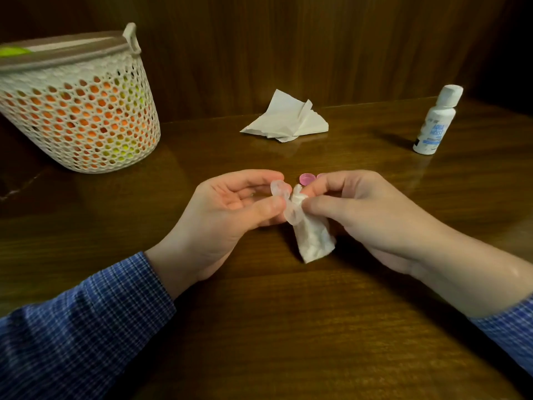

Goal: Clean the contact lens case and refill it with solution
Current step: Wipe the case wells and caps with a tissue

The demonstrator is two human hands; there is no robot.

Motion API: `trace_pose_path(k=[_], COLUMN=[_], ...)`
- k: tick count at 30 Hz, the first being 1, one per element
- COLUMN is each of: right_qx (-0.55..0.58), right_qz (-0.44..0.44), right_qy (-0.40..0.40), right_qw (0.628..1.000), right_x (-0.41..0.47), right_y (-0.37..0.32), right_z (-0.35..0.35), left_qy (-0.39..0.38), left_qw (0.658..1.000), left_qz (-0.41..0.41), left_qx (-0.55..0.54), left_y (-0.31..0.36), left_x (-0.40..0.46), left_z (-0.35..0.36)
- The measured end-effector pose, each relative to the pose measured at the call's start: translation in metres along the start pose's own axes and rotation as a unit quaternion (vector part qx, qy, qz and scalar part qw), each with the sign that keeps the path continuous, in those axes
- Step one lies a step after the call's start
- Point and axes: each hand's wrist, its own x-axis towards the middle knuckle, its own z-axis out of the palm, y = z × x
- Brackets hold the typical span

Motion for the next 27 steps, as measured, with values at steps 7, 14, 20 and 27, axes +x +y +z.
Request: trace_pose_path(k=[7, 14, 20, 27], right_qx=[0.042, 0.245, 0.286, 0.152], right_qz=[0.001, 0.172, 0.225, 0.122], right_qy=[-0.006, -0.045, -0.163, -0.002], right_qw=[0.999, 0.953, 0.917, 0.981], right_x=[0.002, 0.005, 0.004, 0.008], right_y=[0.007, 0.006, 0.003, -0.004], right_z=[0.004, 0.003, -0.011, -0.028], left_qy=[0.021, 0.059, 0.059, -0.016], left_qw=[0.995, 0.954, 0.933, 0.927], left_qz=[0.075, 0.197, 0.213, 0.127], left_qx=[0.068, 0.218, 0.283, 0.352], left_y=[-0.001, 0.001, -0.002, -0.003], left_x=[-0.002, -0.007, -0.009, -0.01], left_z=[0.002, 0.007, 0.006, -0.002])
